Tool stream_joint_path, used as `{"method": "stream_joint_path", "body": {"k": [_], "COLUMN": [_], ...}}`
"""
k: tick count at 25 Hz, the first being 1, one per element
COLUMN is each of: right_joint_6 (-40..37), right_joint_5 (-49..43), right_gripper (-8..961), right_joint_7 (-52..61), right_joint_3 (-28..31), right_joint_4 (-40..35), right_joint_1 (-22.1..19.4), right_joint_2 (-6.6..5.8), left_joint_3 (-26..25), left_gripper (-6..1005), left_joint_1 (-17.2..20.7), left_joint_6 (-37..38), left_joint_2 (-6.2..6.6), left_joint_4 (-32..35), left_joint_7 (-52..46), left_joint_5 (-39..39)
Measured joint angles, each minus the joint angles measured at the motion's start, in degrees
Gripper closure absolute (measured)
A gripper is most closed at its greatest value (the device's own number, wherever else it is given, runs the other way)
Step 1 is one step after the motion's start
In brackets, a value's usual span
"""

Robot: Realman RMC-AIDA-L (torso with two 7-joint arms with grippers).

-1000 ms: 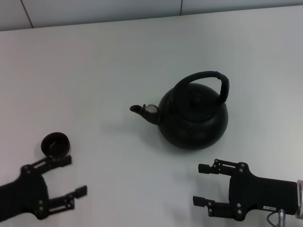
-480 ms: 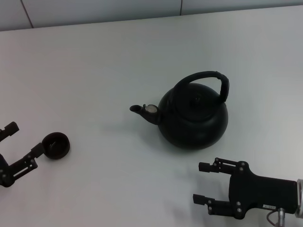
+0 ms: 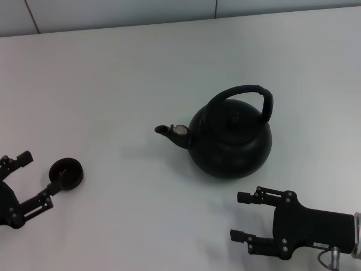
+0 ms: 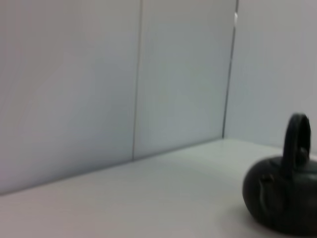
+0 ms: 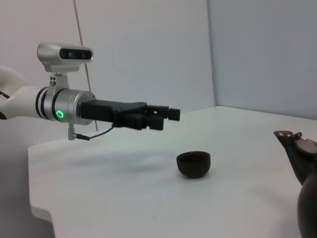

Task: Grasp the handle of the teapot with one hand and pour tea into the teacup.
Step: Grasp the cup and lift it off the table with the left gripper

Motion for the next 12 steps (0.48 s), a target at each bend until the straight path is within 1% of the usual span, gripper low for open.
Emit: {"method": "stream_joint_path", "body": {"k": [2,4,7,8,9,12], "right_joint_6": [0.0,0.1,0.1,0.1,0.1,0.1], "right_joint_5": [0.0,0.0,0.0,0.0,0.0,0.0], "right_gripper": [232,231,231,231,232,232], "right_joint_7": [0.0,0.0,0.0,0.0,0.0,0.0], "right_joint_3": [0.0,0.0,0.0,0.1,0.1,0.1], "right_joint_4": [0.0,0.0,0.0,0.0,0.0,0.0], "right_joint_1": [0.0,0.0,0.0,0.0,0.0,0.0], "right_joint_2": [0.00,0.00,0.00,0.00,0.00,0.00], "left_joint_3": [0.7,3.0,3.0,4.9,5.5,6.6], "left_gripper": [187,188,191,191,192,194], "left_joint_1": [0.0,0.0,0.0,0.1,0.3,0.3], "left_joint_6": [-0.5,-2.6,-2.6,-5.7,-7.2,-8.8], "left_joint_2": [0.00,0.00,0.00,-0.04,-0.06,-0.12], "left_joint_4": [0.1,0.9,0.9,1.4,1.5,1.6], "left_joint_7": [0.0,0.1,0.1,0.2,0.4,1.0], "left_joint_5": [0.0,0.0,0.0,0.0,0.0,0.0]}}
